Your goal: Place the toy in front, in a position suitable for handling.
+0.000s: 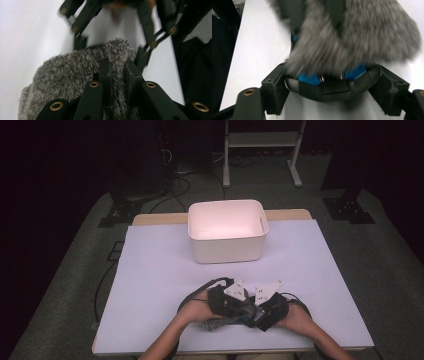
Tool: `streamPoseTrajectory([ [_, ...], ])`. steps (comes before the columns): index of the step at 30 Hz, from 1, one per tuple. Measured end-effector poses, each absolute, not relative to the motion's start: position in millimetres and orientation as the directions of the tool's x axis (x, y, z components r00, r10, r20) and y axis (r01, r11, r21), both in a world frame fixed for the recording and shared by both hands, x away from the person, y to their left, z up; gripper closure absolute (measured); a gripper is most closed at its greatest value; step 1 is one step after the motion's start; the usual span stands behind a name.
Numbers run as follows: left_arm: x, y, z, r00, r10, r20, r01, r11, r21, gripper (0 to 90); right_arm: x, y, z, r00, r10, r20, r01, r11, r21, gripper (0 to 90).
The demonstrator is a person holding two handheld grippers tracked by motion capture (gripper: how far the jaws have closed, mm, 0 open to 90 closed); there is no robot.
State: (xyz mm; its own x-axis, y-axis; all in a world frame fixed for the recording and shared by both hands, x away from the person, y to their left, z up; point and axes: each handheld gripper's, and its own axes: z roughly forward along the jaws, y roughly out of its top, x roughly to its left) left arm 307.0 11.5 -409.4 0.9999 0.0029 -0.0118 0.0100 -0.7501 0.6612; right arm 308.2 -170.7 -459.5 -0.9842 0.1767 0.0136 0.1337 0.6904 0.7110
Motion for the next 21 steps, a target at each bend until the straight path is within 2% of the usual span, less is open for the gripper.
streamPoseTrajectory([
  [8, 309.8, 4.1, -410.6, 1.0, 0.011, 0.015, -0.001, -0.768, 0.641, 80.1, 308.4, -171.5, -460.1, -0.982, 0.186, 0.029, 0.15, 0.684, 0.714, 22.1],
  [10, 312.0, 7.8, -406.2, 0.997, 0.048, 0.06, -0.001, -0.773, 0.634, 79.5, 308.4, -170.8, -460.0, -0.982, 0.186, 0.028, 0.15, 0.686, 0.712, 22.1],
  [13, 318.6, 12.1, -404.1, 0.993, 0.093, 0.074, 0.027, -0.779, 0.627, 79.4, 308.3, -171.1, -460.1, -0.982, 0.187, 0.027, 0.15, 0.684, 0.714, 22.1],
  [21, 320.5, 0.4, -411.6, 0.995, 0.091, 0.042, 0.045, -0.776, 0.63, 79.0, 308.4, -170.7, -460.4, -0.982, 0.184, 0.033, 0.152, 0.684, 0.714, 22.2],
])
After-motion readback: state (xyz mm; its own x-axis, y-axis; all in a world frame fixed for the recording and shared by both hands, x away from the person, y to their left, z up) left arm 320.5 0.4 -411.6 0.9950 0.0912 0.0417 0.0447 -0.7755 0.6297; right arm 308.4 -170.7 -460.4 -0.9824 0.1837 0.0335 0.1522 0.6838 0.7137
